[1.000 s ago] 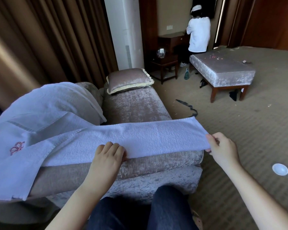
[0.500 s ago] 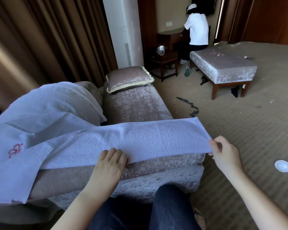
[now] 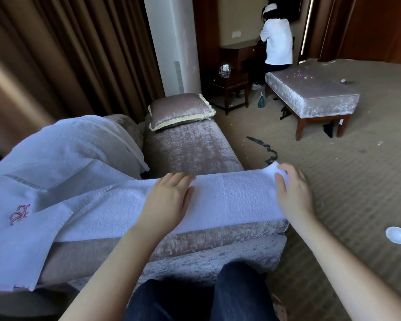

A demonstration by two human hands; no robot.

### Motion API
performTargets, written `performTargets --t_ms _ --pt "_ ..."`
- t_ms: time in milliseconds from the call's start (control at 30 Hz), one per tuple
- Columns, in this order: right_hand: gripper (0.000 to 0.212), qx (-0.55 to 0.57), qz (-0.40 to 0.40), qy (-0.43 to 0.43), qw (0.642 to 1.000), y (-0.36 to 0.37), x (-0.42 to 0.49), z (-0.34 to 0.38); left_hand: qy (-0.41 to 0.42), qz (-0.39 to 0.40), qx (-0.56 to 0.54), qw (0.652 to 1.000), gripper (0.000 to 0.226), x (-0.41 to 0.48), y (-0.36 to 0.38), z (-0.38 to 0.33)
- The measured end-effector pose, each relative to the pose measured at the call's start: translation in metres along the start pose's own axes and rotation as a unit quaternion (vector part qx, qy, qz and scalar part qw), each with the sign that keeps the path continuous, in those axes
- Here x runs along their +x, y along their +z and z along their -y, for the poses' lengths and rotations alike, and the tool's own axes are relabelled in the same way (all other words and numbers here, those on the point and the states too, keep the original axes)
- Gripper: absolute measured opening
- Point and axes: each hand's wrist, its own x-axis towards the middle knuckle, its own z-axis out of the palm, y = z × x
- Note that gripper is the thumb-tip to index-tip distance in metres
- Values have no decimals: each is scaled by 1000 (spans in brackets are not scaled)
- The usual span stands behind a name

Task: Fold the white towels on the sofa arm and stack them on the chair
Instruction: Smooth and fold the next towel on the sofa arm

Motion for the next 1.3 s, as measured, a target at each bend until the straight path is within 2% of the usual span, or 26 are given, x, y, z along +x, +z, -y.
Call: performTargets --t_ms 67,133,200,267,400,533,600,667,700,767,900,1100,1200,1300 --pt "30 -29 66 11 997 9 25 11 -27 61 15 998 37 21 14 12" --pt "31 -63 124 39 990 16 46 9 -96 126 44 986 35 36 25 30" --pt "34 -63 155 55 984 18 58 2 -159 188 80 966 33 44 27 48" --pt "32 -32 158 52 985 18 62 -1 -175 214 82 957 31 48 27 60" --pt "25 5 126 42 991 21 65 -5 -174 162 87 967 25 51 30 68" --pt "23 12 105 39 994 30 64 -10 -195 154 100 963 23 48 40 68" --pt "23 -15 101 24 994 31 63 -10 -194 134 106 966 20 45 42 66" --pt "22 -109 83 -39 990 29 59 -1 -166 73 113 977 16 40 37 61" --pt "20 -130 67 -86 985 30 55 8 -146 37 116 982 22 36 35 59" --pt "16 -92 69 -189 975 37 35 35 -120 -30 112 986 31 25 27 54" --pt "37 -36 137 -311 940 72 -18 93 -101 -108 84 985 20 -17 2 58" --pt "26 51 153 -400 902 119 -62 175 -197 -154 118 961 21 -118 -66 115" --pt "24 77 158 -455 873 142 -89 215 -284 -164 132 935 29 -177 -93 149" --pt "17 98 169 -513 836 163 -116 247 -358 -149 181 904 22 -235 -105 176"
